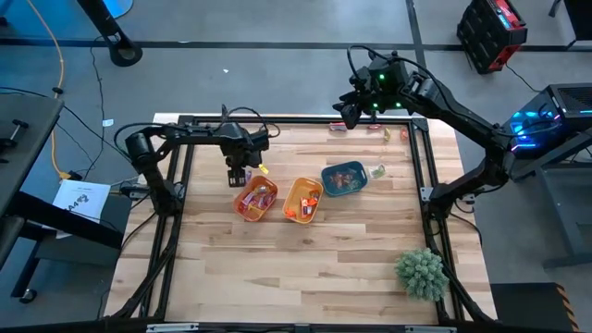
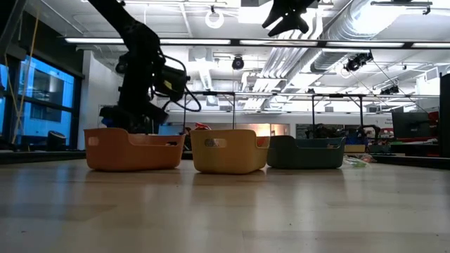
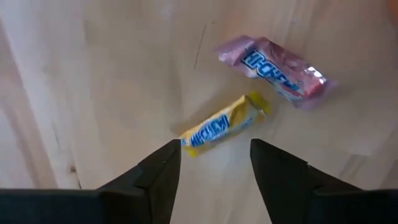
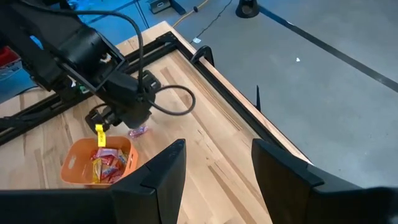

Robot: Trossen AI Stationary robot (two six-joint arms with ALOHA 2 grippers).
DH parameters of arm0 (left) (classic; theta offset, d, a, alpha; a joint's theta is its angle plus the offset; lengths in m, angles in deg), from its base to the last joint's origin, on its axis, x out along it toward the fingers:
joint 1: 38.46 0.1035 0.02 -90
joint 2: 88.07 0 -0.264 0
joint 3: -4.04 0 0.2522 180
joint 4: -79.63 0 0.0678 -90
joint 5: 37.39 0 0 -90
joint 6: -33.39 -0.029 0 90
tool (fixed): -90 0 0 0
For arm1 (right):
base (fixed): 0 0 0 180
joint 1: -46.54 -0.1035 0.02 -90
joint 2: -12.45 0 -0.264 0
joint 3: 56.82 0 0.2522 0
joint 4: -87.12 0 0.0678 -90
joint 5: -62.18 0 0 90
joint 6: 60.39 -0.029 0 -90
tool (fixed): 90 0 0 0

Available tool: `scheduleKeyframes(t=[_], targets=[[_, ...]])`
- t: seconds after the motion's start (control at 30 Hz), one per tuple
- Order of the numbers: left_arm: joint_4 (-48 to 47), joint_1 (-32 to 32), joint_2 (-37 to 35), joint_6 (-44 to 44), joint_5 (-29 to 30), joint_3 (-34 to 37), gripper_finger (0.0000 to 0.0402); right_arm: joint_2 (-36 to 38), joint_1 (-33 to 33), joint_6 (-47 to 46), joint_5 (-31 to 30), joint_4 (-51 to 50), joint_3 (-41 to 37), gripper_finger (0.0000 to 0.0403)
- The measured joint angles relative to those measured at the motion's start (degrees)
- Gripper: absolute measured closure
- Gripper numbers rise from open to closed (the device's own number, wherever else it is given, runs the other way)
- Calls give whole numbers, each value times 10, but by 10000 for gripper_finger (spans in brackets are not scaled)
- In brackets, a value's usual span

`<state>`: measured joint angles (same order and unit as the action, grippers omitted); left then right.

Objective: Sort candy
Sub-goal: Put the yellow candy into the orange bin

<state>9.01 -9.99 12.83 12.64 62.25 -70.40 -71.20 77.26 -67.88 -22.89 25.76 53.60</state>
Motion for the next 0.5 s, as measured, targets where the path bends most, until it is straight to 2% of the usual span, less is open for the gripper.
scheduleKeyframes(t=[0.3, 0.4, 0.5], targets=[[-2, -4, 62, 12, 14, -3, 214, 0, 0, 0, 0, -8, 0, 224], [-4, -15, 52, 43, 18, -2, 259, 0, 0, 0, 0, -11, 0, 224], [0, -20, 12, 69, 4, -2, 345, 0, 0, 0, 0, -12, 0, 224]])
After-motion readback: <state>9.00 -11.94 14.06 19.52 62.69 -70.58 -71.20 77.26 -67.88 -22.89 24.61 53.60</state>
